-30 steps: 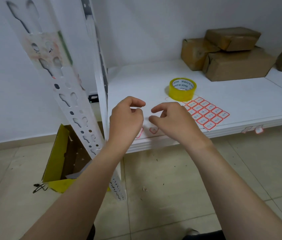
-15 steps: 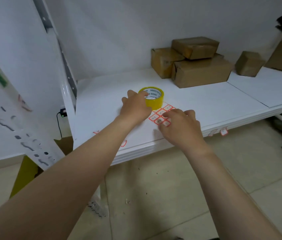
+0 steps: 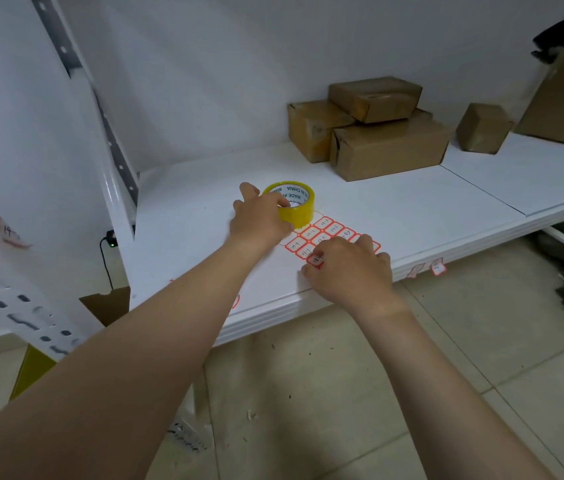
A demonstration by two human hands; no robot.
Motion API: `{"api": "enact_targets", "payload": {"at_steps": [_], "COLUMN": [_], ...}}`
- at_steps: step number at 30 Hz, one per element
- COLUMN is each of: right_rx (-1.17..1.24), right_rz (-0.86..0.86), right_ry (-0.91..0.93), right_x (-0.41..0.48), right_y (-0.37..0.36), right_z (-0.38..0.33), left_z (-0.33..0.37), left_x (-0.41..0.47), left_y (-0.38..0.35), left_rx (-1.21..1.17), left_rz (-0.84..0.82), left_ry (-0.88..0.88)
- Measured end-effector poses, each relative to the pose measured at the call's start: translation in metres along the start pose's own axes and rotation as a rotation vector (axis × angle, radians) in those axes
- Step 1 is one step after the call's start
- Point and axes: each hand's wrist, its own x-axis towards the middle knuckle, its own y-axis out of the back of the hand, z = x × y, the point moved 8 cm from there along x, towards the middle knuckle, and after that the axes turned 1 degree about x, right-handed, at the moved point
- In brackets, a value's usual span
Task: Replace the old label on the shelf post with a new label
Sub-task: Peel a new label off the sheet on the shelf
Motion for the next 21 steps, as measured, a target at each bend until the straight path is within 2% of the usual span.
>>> {"api": "enact_targets", "payload": {"at_steps": [10,16,21], "right_rx": [-0.102,-0.083,0.054], "right_rz": [0.023,0.057,0.085], "right_ry": [-0.024,-0.071,0.076], "right_x": [-0.009,-0.012,-0.004], "right_y": [0.016,0.026,0.018], "right_z": [-0.004,-0.002,-0.01], "left_z": [-0.007,-0.027,-0.027], "left_x": [0.0,-0.001,-0.006], "left_y": [0.008,0.017,0.019], "left_rx": [-0.075,-0.047,-0.033], "left_rz": [0.045,0.061,0.09], "left_ry": [-0.028,0.019,0.052]}}
